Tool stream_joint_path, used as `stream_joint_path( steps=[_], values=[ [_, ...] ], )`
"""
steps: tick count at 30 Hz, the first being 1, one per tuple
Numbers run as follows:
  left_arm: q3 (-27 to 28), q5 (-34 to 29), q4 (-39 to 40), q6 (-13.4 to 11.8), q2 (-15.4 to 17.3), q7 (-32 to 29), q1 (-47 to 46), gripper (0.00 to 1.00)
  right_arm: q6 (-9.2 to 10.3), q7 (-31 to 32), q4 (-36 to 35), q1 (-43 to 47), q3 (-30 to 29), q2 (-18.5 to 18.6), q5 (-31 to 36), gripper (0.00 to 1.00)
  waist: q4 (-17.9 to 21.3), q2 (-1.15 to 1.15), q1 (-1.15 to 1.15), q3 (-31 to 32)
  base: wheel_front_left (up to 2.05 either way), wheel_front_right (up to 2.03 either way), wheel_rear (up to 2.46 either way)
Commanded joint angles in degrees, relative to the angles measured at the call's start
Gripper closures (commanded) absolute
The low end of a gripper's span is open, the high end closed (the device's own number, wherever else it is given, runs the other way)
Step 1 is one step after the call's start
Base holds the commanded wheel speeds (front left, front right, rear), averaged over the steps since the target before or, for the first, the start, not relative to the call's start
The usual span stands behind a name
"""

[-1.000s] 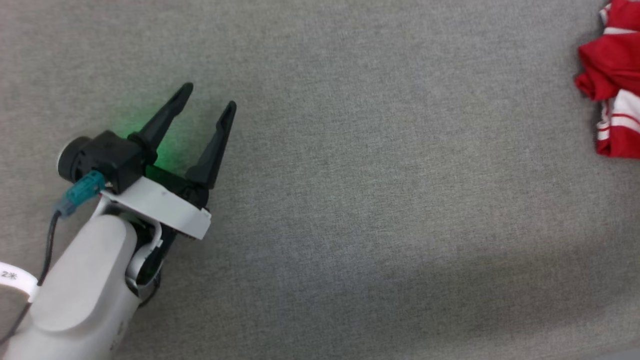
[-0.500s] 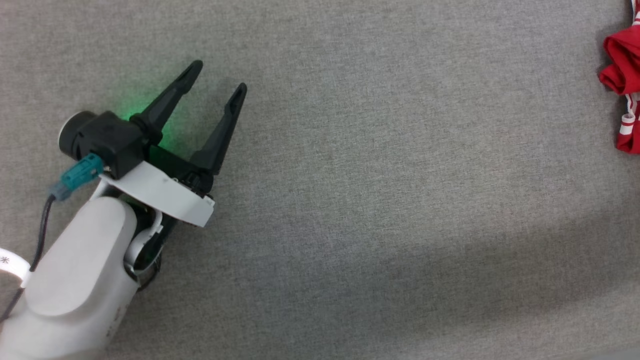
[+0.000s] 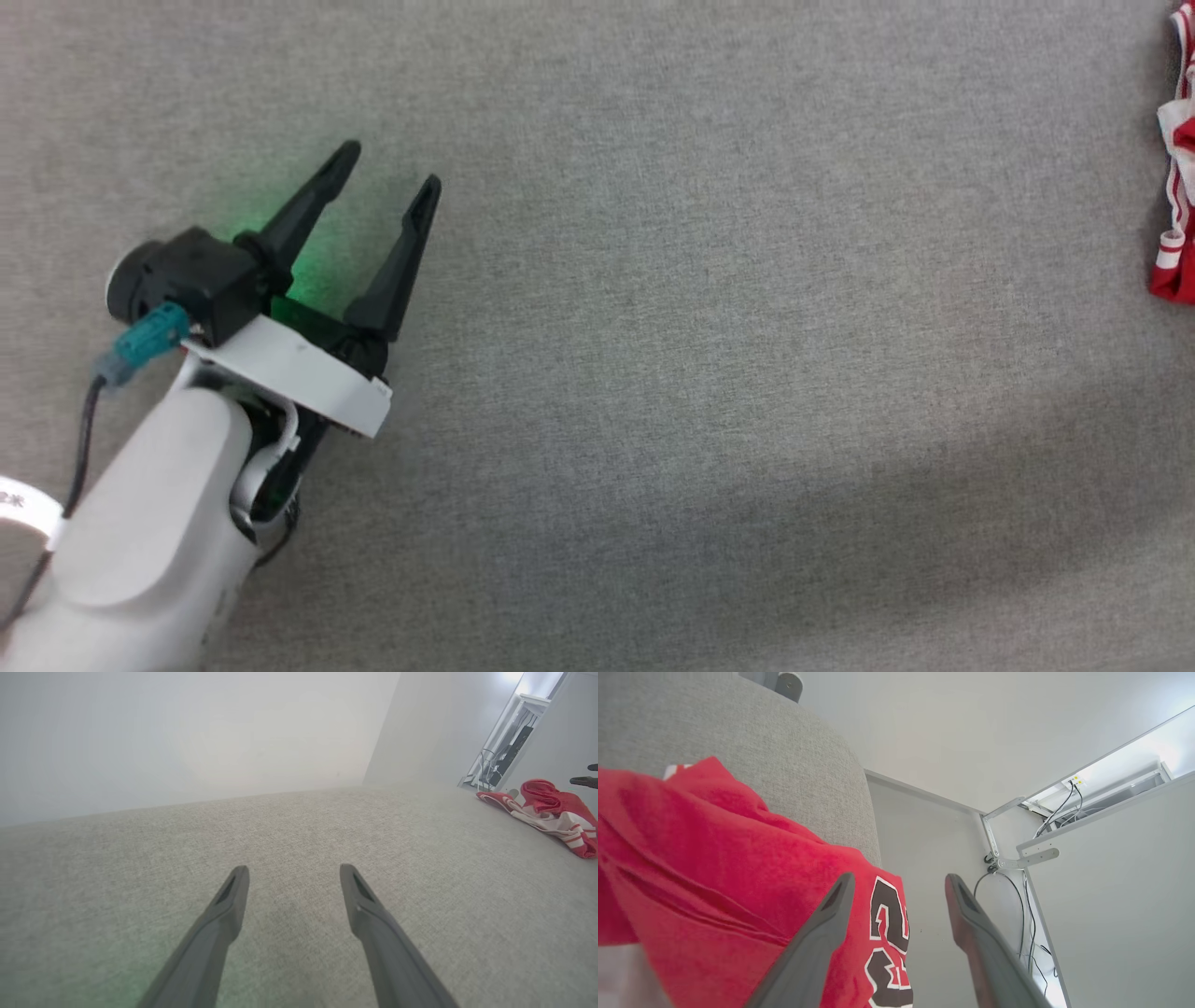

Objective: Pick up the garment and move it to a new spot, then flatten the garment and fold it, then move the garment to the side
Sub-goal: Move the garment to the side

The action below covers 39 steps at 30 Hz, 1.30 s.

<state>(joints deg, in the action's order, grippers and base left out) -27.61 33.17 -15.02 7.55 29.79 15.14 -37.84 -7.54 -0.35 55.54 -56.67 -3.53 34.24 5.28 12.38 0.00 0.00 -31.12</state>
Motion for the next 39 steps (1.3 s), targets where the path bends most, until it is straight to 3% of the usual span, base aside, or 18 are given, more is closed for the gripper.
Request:
stream_joint_path(
  steps=[1, 8, 15, 25, 39],
  values=[
    [0.27, 0.08, -0.37, -0.11, -0.27, -0.06, 1.46, 0.0, 0.12, -0.46, 0.42, -0.23, -0.2, 0.15, 0.06, 0.0, -0.98, 0.0, 0.0, 1.49, 0.0, 0.0, 0.0],
    [2.84, -0.54, -0.15, -0.1, -2.39, -0.05, 5.28, 0.0, 0.12, -2.94, 1.08, 0.75, -1.13, -2.05, -1.78, 0.0, -3.73, 0.0, 0.0, 6.12, 0.0, 0.0, 0.0],
    [6.24, -1.08, -0.79, -0.1, -3.88, -0.05, 11.15, 0.0, 0.12, -6.52, 0.59, 4.69, -0.62, -7.14, -3.53, 0.0, -6.67, 0.0, 0.0, 12.58, 0.0, 0.0, 0.0],
    [12.05, -2.74, -1.6, -0.1, -5.61, -0.05, 21.86, 0.0, 0.12, -12.28, -0.56, 13.63, 5.88, -12.67, -10.29, 0.0, -9.67, 0.0, 0.0, 22.32, 0.0, 0.0, 0.0],
    [22.51, -4.57, -0.98, -0.1, -7.27, -0.05, 35.19, 0.0, 0.12, -14.84, -13.38, 30.05, 10.06, -16.25, -16.62, 0.0, -10.57, 0.0, 0.0, 30.96, 0.0, 0.0, 0.0]
  ],
)
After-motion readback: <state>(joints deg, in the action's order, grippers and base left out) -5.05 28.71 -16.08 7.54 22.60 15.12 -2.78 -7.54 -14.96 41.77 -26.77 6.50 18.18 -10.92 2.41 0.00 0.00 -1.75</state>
